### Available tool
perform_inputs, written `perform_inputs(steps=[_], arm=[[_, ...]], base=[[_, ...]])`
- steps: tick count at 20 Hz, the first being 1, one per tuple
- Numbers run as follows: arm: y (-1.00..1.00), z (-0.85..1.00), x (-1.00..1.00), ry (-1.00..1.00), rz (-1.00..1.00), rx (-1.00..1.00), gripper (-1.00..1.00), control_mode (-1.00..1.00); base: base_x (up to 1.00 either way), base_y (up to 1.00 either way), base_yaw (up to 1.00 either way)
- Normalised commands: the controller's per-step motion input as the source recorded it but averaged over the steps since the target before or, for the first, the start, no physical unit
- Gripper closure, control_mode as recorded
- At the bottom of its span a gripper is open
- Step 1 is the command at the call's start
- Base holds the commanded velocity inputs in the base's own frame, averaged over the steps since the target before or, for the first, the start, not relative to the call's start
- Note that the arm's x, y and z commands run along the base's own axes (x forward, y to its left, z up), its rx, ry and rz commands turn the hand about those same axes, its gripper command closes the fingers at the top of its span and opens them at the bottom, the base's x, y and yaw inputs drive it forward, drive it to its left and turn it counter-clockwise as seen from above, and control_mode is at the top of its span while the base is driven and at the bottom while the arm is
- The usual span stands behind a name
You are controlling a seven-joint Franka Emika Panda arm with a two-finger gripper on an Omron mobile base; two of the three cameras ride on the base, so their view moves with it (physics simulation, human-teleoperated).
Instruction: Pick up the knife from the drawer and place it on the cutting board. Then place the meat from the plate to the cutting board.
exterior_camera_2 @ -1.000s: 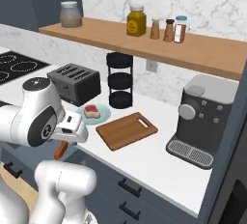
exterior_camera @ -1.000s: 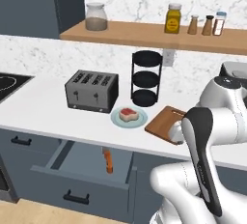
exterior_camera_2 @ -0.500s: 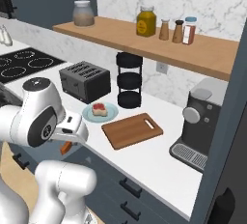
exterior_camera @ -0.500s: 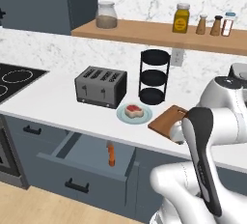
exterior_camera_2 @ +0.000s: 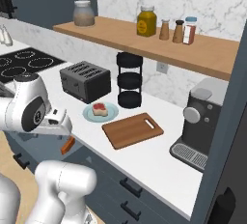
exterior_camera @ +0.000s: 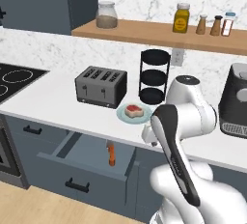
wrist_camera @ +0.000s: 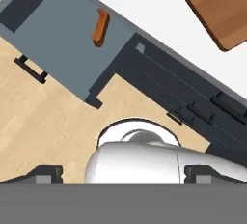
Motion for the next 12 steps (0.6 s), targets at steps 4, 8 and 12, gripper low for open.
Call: perform_inputs(steps=[4,8,12], arm=[[0.75,-0.66,0.23,0.13,0.16,0.05,-1.0,-1.0],[0.94,-0.74,0.29,0.04,0.18,0.02,-1.0,-1.0],[0.96,-0.62,0.21,0.0,0.06,-0.03,-1.0,-1.0]], base=[[0.0,0.0,0.0],[0.0,0.0,0.0],[0.0,0.0,0.0]])
